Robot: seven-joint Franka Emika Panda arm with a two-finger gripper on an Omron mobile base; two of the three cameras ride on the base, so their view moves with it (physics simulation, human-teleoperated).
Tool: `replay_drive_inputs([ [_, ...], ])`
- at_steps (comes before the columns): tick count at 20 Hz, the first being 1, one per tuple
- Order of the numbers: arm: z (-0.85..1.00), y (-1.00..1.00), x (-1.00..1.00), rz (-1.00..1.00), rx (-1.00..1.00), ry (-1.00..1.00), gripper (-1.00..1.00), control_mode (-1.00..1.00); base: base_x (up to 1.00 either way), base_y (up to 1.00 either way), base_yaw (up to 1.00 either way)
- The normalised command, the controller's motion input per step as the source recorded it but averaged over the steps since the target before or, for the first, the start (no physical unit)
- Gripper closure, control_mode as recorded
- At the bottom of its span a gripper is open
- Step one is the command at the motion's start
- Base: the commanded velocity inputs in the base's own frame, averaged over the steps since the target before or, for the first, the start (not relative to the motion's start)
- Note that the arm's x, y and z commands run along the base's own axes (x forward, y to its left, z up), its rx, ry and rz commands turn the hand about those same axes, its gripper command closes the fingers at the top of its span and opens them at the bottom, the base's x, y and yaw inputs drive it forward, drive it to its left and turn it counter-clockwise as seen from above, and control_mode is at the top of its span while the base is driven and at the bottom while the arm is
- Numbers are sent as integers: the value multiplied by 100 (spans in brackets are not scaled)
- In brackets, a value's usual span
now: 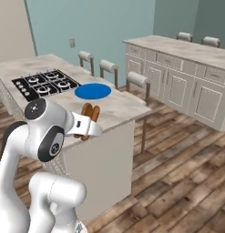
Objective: Move the hot dog bun to the plate on the dining table and place the condiment next to that plate. Then navigate to the fridge and take the sausage and place it on the plate as well.
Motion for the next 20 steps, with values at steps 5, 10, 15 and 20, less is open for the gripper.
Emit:
replay_drive_inputs([
  [5,0,0,0,0,0,0,100,100,87,-69,24],
  [10,0,0,0,0,0,0,100,100,71,-86,24],
  [15,0,0,0,0,0,0,100,100,59,-79,32],
  [20,0,0,0,0,0,0,100,100,36,-71,35],
])
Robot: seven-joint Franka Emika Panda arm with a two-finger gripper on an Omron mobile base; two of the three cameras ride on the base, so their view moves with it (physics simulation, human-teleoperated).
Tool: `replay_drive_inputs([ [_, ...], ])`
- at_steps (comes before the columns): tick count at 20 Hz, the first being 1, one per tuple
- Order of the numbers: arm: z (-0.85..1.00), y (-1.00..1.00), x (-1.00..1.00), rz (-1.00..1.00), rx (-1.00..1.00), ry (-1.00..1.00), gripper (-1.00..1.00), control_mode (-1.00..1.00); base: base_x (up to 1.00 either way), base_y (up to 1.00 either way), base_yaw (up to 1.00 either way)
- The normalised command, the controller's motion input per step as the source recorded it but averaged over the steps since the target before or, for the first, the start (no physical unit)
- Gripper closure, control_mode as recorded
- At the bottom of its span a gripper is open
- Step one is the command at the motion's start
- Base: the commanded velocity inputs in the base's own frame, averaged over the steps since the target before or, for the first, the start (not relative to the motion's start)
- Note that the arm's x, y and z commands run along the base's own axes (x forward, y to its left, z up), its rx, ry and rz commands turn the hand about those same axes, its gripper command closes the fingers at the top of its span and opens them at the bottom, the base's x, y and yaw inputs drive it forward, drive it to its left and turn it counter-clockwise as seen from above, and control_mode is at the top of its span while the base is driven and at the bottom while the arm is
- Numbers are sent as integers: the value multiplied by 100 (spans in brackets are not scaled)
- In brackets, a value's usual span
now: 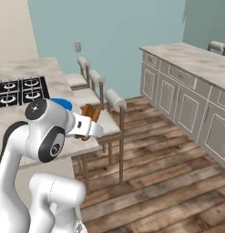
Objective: Move the hot dog bun to the plate on the dining table and place the condiment next to that plate. Then navigate to the fridge and take the sausage and place it on the plate as well.
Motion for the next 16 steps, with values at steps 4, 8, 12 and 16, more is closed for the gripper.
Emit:
replay_drive_inputs([
  [4,0,0,0,0,0,0,100,100,32,-63,38],
  [8,0,0,0,0,0,0,100,100,30,-42,40],
  [12,0,0,0,0,0,0,100,100,14,-47,40],
  [16,0,0,0,0,0,0,100,100,17,-55,41],
])
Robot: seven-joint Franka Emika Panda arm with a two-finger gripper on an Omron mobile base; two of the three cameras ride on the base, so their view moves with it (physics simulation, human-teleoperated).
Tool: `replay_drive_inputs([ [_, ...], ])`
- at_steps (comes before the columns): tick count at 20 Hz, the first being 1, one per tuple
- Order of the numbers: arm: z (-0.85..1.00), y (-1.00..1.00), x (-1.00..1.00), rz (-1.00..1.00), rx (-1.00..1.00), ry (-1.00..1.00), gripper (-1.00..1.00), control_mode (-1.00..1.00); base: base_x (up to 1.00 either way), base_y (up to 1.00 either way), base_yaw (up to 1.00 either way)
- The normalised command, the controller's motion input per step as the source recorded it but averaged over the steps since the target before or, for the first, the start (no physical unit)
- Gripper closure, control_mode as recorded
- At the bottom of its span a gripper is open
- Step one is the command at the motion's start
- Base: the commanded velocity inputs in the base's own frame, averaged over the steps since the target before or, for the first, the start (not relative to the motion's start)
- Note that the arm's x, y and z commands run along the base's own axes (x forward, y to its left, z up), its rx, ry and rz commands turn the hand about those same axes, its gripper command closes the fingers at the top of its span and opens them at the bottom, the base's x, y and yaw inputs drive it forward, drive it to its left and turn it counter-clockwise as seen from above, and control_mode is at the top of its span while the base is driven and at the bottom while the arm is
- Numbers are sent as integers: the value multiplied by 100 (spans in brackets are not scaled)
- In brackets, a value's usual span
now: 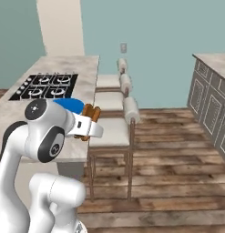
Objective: Move the hot dog bun to the plate on the dining table and place the condiment next to that plate. Then navigate to the fridge and take the sausage and place it on the plate as well.
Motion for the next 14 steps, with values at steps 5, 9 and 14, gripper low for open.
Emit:
replay_drive_inputs([
  [5,0,0,0,0,0,0,100,100,21,-68,40],
  [9,0,0,0,0,0,0,100,100,10,-57,35],
  [14,0,0,0,0,0,0,100,100,2,-54,41],
])
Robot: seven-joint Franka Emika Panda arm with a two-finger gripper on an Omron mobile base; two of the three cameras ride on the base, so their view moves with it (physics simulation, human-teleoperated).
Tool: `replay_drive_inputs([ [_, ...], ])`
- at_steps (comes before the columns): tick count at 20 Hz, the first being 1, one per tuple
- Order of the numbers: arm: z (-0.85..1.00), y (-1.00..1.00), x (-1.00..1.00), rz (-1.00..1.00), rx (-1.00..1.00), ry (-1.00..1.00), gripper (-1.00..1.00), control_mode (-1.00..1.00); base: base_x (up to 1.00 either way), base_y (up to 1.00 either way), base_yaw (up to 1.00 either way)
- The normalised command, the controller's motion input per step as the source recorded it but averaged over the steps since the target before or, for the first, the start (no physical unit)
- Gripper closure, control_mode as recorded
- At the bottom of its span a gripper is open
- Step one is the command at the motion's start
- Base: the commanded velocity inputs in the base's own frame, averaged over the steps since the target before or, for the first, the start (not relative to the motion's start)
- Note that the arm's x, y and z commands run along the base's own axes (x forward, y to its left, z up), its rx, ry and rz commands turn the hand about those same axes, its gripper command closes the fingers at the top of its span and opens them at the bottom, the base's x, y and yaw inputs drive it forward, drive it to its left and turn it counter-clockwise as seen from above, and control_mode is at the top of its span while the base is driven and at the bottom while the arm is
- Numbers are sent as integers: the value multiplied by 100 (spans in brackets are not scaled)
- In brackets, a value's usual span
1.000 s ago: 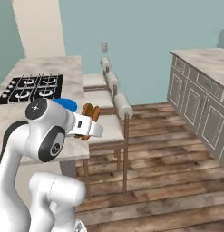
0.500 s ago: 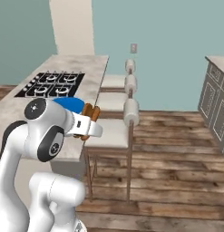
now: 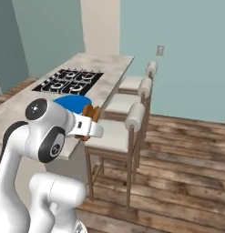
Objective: Move the hot dog bun to the plate on the dining table and place the condiment next to that plate. Then navigate to the fridge and take the sausage and place it on the plate as well.
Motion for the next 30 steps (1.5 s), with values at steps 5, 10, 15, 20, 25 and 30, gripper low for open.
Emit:
replay_drive_inputs([
  [5,0,0,0,0,0,0,100,100,28,-39,54],
  [10,0,0,0,0,0,0,100,100,40,-34,52],
  [15,0,0,0,0,0,0,100,100,36,-43,40],
  [20,0,0,0,0,0,0,100,100,20,-53,36],
  [25,0,0,0,0,0,0,100,100,25,-48,36],
  [30,0,0,0,0,0,0,100,100,28,-50,32],
])
